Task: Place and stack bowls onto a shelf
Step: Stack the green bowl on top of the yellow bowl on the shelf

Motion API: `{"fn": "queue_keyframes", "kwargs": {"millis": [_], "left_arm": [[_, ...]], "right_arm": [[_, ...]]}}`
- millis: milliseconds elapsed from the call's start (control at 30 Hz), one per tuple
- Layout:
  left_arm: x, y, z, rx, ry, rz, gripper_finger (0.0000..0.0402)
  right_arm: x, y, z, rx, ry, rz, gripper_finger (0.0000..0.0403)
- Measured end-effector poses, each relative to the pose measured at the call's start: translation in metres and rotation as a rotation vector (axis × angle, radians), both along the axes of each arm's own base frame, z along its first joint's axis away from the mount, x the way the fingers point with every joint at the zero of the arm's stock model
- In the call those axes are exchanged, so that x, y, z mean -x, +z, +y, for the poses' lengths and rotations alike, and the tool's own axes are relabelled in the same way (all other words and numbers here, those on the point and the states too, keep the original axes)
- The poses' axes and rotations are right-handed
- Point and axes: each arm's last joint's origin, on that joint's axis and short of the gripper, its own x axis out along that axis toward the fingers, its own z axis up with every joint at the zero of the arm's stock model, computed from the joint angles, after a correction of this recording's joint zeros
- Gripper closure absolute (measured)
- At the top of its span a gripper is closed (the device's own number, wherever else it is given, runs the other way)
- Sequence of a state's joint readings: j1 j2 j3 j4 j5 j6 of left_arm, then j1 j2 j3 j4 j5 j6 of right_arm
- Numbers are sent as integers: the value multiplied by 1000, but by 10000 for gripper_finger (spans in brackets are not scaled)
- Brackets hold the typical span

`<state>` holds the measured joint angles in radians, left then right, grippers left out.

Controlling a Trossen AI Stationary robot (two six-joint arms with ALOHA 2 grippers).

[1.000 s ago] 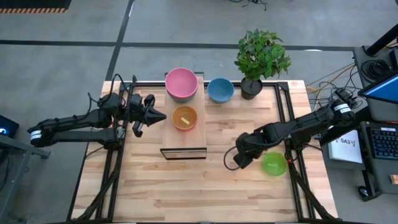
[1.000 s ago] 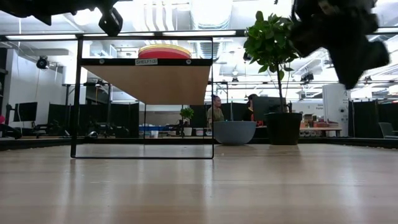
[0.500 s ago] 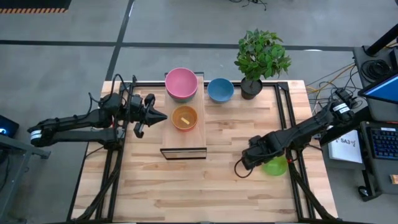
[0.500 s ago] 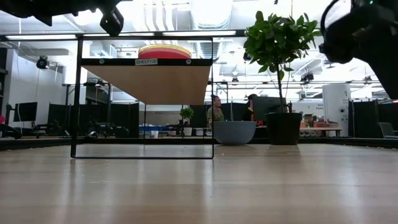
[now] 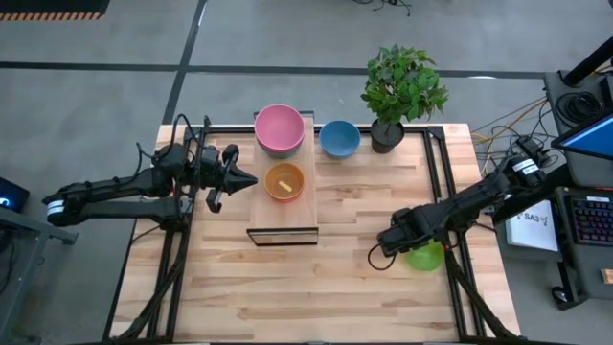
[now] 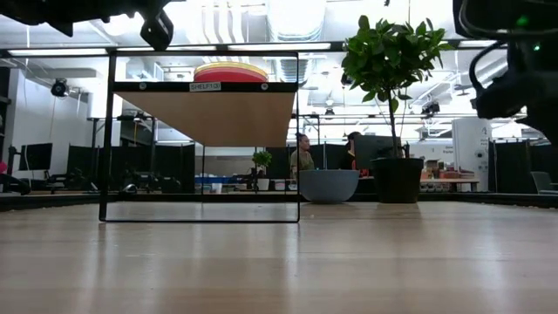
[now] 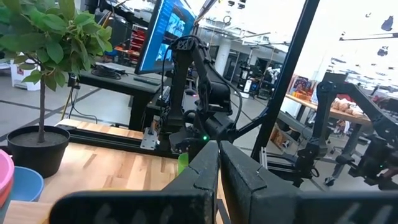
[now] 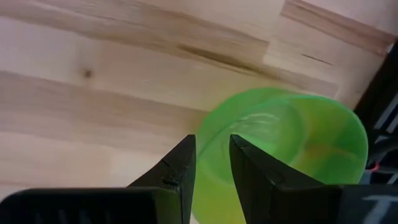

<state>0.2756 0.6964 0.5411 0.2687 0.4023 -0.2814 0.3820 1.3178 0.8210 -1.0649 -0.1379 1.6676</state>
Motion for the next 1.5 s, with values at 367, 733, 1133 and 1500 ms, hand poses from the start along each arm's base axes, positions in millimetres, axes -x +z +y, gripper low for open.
{"fn": "queue_keyframes", "kwargs": {"millis": [367, 733, 1133, 1500], "left_arm": [[-1, 0, 0, -10, 1, 2, 402], [-1, 0, 0, -18, 1, 1, 402], [-2, -2, 1, -16, 2, 9, 402], [-4, -2, 1, -29, 2, -3, 402]], "right_arm": [[5, -12, -3, 44, 5, -4, 321], [-6, -5, 0, 34, 75, -96, 393], [-59, 88, 13, 230, 451, -569, 394], [-107, 163, 9, 590, 925, -781, 394]]}}
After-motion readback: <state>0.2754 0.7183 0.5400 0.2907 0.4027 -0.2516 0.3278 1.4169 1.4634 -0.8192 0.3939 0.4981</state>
